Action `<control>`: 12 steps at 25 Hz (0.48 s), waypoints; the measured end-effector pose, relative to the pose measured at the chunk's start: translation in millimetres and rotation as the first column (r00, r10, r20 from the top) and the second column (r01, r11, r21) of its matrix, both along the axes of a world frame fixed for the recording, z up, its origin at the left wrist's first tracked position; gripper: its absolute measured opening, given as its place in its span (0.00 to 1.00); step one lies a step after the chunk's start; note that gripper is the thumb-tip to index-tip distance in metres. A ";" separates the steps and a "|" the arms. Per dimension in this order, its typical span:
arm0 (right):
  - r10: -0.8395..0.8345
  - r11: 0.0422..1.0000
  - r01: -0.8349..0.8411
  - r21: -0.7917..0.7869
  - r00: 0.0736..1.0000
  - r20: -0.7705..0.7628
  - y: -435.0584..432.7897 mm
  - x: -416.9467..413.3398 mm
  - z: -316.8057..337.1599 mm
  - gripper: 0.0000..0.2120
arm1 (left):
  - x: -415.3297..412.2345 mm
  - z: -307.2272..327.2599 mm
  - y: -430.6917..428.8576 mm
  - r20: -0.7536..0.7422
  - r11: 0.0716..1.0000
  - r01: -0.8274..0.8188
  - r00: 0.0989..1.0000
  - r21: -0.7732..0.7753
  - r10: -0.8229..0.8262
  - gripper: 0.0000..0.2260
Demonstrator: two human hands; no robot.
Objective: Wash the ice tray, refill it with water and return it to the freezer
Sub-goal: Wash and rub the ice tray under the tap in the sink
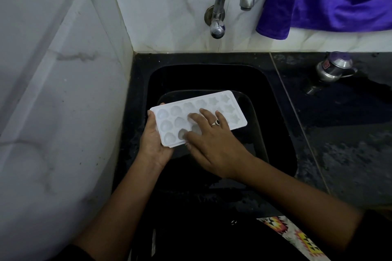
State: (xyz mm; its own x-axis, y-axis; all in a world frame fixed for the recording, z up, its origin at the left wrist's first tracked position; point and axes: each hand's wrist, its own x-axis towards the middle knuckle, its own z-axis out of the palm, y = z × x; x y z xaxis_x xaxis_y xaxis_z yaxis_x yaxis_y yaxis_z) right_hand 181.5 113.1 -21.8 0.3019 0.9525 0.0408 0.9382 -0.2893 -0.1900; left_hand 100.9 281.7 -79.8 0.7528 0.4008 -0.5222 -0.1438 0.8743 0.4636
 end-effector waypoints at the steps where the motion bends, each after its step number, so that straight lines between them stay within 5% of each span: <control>1: -0.009 1.000 0.009 -0.001 1.000 -0.003 2.0 -0.2 0.8 0.17 | 0.1 2.9 -1.1 -0.012 1.000 -0.009 1.000 0.006 0.009 0.30; 12: -0.021 1.000 0.021 -0.012 1.000 0.004 4.8 1.9 -0.7 0.17 | 0.5 2.4 -5.3 0.005 0.999 0.026 1.000 -0.022 -0.026 0.31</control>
State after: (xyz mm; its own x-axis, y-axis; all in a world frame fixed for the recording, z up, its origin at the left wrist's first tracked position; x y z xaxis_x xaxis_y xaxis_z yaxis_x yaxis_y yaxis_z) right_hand 183.4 117.8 -22.5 0.3222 0.9462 0.0309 0.9324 -0.3115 -0.1833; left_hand 101.4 276.4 -77.4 0.7652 0.3696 -0.5272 -0.1233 0.8878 0.4434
